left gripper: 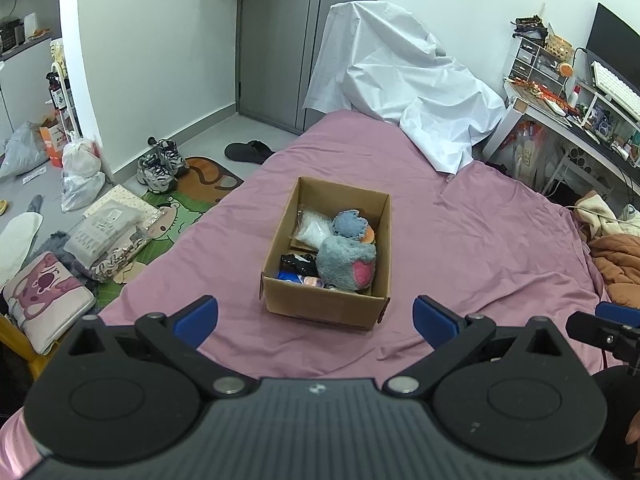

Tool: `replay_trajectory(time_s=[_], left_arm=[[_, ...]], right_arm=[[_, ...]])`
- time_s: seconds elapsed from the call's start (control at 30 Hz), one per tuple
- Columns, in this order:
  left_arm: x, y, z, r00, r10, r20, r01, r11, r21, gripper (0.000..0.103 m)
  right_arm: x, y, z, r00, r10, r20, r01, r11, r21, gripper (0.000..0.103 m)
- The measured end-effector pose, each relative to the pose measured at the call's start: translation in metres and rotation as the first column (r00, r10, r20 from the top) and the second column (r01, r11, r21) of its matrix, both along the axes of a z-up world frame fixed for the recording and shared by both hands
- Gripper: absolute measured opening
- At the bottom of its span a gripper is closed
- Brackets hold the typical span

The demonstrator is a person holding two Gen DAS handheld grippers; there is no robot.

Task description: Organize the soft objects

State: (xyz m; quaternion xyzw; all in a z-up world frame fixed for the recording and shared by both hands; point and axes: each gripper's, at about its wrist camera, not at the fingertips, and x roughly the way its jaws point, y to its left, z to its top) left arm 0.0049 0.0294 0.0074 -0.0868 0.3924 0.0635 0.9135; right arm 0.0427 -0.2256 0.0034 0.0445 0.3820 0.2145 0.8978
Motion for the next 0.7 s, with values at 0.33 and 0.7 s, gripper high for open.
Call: replay_trajectory(time_s=[0.33, 0.7], left_arm=[[-0.0001, -0.0014, 0.0027, 1.000, -0.006, 0.000, 0.006, 1.000, -0.001, 0.103], [0.0003, -0.0016, 0.0009, 1.000, -0.001, -0.005, 0.001, 1.000, 0.001, 0.103]], right_arm=[[0.0015, -0.0002, 0.0009, 1.000, -0.002, 0.005, 0.002, 1.000, 0.008, 0.103], [0.0027, -0.0006, 0.0014, 1.000, -0.009, 0.011, 0.009, 1.000, 0.013, 0.103]])
